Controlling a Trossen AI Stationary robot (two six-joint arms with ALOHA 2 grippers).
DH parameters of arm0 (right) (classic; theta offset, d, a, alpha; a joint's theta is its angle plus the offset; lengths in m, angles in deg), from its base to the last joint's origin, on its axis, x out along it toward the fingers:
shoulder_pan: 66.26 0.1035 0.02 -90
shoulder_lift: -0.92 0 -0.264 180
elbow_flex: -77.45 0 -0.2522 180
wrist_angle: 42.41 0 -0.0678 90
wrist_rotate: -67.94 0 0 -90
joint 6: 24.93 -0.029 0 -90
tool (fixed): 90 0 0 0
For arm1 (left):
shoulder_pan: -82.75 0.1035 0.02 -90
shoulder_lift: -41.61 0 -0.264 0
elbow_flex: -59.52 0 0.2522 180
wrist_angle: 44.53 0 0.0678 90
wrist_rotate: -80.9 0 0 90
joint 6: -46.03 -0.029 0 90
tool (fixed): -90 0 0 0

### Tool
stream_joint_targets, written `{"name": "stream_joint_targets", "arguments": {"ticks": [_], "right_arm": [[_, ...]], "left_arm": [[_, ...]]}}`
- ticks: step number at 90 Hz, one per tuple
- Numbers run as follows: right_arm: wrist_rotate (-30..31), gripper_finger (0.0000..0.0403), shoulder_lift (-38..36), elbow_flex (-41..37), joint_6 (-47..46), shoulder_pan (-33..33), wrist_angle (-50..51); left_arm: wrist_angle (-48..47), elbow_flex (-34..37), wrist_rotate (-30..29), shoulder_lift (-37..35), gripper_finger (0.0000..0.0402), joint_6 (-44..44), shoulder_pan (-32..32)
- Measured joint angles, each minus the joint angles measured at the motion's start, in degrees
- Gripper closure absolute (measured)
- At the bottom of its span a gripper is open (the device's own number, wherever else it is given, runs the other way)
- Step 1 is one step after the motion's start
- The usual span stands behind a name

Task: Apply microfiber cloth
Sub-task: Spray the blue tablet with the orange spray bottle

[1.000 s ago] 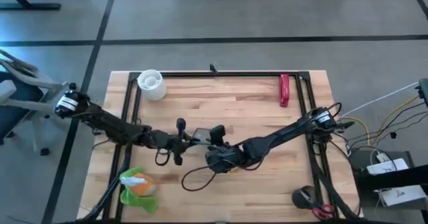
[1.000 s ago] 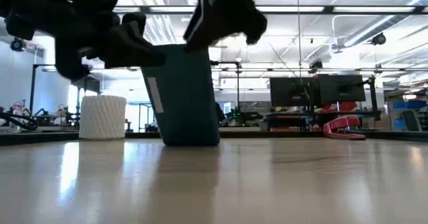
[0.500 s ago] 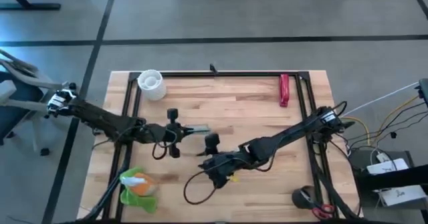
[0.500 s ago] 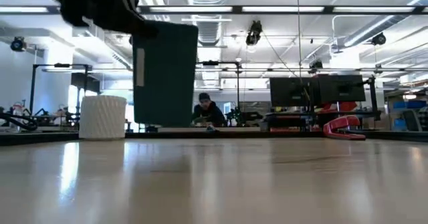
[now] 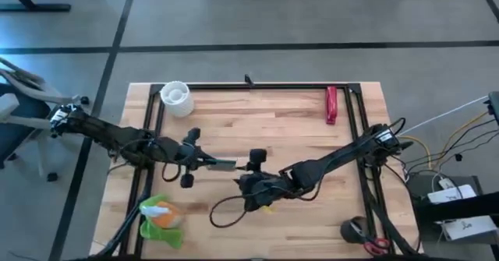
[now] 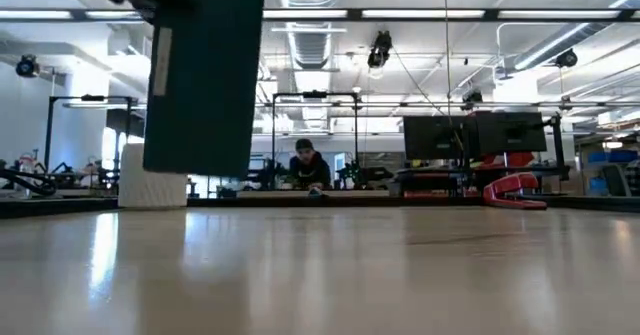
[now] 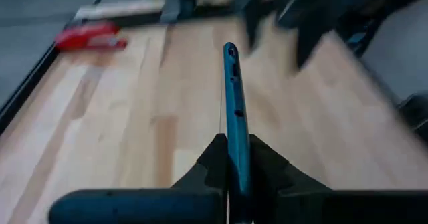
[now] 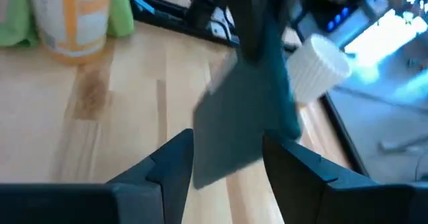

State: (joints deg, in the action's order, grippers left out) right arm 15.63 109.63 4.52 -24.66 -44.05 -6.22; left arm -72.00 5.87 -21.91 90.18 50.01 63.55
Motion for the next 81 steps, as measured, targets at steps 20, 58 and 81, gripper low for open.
{"name": "stream_joint_targets", "arguments": {"ticks": [20,58,81], "right_arm": [[0.05,0.0246,0.15,-0.16,-4.54,-0.86,-2.05],[-15.49,0.0296,2.53,-0.45,-9.39,-4.41,-8.43],[-14.18,0.039,2.56,-0.44,-5.49,-4.09,-8.05]], "left_arm": [[9.13,5.44,4.45,-4.96,0.0394,-0.31,-1.25],[28.06,11.19,7.5,-3.02,0.0393,-6.96,-1.27],[20.48,8.07,9.63,-4.01,0.0354,-6.47,-1.25]]}}
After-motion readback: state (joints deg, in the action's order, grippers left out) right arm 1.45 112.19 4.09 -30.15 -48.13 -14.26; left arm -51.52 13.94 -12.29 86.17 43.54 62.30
